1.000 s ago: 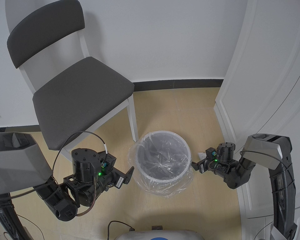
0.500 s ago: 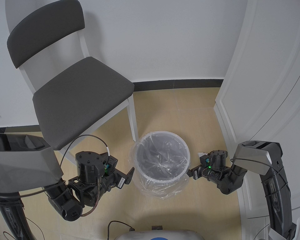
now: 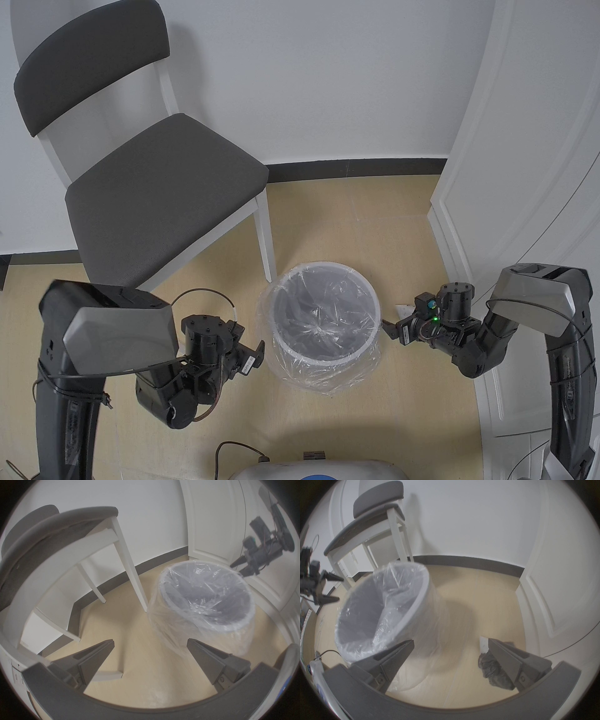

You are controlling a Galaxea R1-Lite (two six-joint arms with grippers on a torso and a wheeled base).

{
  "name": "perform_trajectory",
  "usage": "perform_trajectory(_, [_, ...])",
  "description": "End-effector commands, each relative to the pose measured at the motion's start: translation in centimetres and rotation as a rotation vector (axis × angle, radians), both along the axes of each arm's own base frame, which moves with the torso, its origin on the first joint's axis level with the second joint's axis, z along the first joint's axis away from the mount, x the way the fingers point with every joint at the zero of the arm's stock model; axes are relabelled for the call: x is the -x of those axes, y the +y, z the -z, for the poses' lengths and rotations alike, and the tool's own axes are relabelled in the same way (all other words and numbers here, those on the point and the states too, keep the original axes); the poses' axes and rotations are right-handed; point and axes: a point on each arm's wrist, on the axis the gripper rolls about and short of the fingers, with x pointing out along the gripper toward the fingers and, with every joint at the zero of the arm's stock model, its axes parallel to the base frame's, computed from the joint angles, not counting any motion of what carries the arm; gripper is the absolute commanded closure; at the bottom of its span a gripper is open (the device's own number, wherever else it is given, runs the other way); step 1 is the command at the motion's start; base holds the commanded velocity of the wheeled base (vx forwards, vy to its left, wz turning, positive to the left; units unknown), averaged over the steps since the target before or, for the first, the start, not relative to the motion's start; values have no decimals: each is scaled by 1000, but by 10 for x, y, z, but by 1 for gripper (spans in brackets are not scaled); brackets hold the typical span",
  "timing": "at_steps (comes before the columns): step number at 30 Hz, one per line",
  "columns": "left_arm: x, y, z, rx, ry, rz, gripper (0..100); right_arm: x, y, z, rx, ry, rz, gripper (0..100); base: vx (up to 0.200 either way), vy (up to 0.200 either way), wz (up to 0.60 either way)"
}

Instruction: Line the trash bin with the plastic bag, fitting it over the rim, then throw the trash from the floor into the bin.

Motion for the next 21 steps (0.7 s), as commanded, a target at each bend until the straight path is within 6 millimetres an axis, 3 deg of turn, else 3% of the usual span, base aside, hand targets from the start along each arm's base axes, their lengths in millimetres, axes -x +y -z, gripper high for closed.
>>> perform_trajectory(1, [-47,-11,45,-46,-51,-21,0,0,-24,-57,-26,-121,51,0,0,0,0])
perform_trajectory(10, [-85,-22,48,-86,-33,-23,0,-1,-46,-87,-40,-195,99,0,0,0,0])
perform_trajectory(21, [-86,-22,48,-116,26,-21,0,5,-57,-105,-45,-232,115,0,0,0,0])
